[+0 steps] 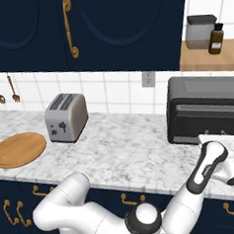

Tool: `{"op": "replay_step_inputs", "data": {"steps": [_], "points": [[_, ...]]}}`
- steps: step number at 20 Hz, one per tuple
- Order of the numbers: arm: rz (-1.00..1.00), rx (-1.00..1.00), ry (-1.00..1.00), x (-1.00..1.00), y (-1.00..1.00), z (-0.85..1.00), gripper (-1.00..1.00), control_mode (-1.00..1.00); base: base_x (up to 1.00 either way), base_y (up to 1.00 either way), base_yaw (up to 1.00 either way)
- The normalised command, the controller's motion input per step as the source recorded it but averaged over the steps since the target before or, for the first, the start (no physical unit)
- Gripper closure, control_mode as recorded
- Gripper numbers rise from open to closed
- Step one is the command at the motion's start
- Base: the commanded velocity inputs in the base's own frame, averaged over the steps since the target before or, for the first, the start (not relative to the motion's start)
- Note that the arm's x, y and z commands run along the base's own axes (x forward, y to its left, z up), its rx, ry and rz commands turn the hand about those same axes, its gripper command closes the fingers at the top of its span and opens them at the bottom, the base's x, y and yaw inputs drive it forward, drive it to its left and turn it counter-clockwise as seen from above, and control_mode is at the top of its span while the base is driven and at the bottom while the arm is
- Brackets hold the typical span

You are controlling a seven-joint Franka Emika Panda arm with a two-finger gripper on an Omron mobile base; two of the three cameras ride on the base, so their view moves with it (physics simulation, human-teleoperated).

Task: Pick up the kebab skewer and baguette bread, and place them inside the toaster oven. Close the toaster oven door and start by setting the timer.

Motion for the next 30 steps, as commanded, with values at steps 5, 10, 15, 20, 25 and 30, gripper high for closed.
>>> {"op": "replay_step_inputs", "data": {"steps": [5, 10, 15, 20, 25, 30], "points": [[-0.03, 0.0, 0.1, -0.68, 0.01, 0.49, -1.0, -1.0, 0.0, 0.0, 0.0], [0.0, 0.0, 0.15, -0.67, 0.13, 0.52, -1.0, -1.0, 0.0, 0.0, 0.0], [0.0, 0.0, 0.14, -0.32, 0.39, 0.68, -1.0, -1.0, 0.0, 0.0, 0.0], [0.0, 0.0, 0.1, -0.3, 0.56, 0.49, -1.0, -1.0, 0.0, 0.0, 0.0], [0.0, 0.0, 0.05, -0.55, 0.64, 0.26, -1.0, -1.0, 0.0, 0.0, 0.0], [0.01, 0.0, 0.05, -0.48, 0.93, 0.45, -1.0, -1.0, 0.0, 0.0, 0.0]]}}
